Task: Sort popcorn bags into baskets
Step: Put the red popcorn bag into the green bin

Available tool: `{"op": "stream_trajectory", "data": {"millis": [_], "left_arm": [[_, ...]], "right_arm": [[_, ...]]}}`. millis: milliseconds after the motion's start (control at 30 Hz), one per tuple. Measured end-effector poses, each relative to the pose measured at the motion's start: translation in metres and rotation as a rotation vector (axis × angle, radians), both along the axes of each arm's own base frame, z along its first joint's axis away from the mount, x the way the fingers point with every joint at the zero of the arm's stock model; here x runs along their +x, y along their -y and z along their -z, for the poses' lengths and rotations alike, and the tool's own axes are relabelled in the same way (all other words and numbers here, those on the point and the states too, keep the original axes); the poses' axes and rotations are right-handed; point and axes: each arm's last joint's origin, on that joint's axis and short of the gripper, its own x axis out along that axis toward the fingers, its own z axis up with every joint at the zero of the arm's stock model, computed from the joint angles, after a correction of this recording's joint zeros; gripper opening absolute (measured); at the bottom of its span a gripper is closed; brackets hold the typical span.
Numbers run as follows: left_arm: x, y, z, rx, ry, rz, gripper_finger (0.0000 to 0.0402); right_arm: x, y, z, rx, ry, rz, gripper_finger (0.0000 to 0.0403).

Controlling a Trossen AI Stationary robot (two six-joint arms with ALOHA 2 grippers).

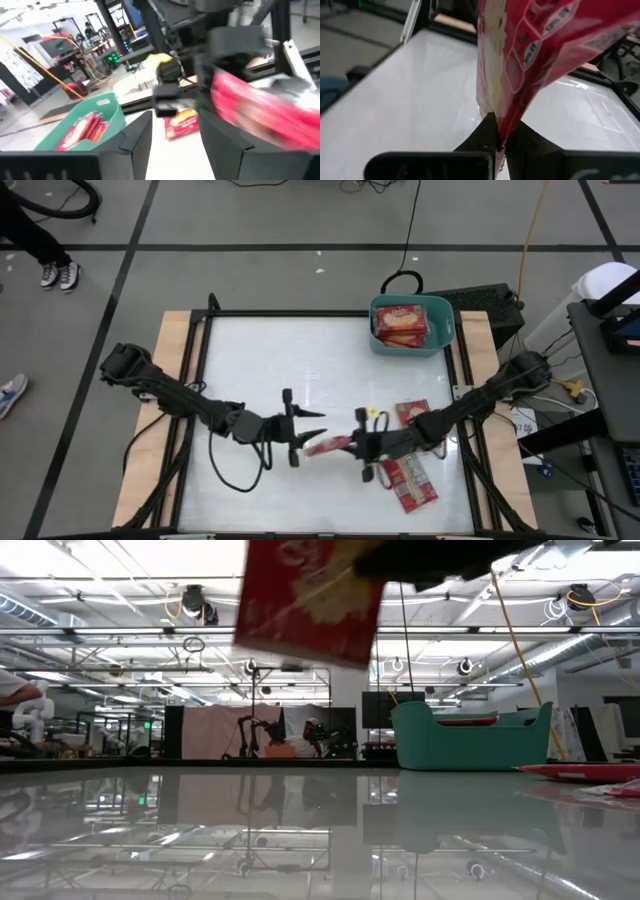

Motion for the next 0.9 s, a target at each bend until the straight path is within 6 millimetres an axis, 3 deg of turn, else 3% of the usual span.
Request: {"op": "stream_trajectory", "data": {"millis": [167, 267, 433, 700, 900], "left_arm": [[-0.004, 0.004, -0.002, -0.093, 0.012, -0.008, 0.0172], [-0.004, 0.004, -0.001, -0.141, 0.006, -0.025, 0.0164], [-0.006, 0.005, 0.005, -0.232, -0.031, -0.035, 0.0149], [-0.01, 0.015, 0.006, -0.251, -0.045, 0.011, 0.0123], [0.0, 0.013, 0.021, -0.28, -0.088, 0.013, 0.0124]], "right_arm": [[-0.031, 0.015, -0.002, 0.105, 0.125, 0.06, 0.0008], [-0.042, 0.022, -0.003, 0.163, 0.237, 0.066, 0.0008], [-0.055, 0.029, 0.009, 0.17, 0.279, 0.11, 0.0008], [-0.061, 0.032, 0.008, 0.189, 0.331, 0.109, 0.0008], [-0.061, 0.032, -0.001, 0.215, 0.413, 0.101, 0.0008]]}}
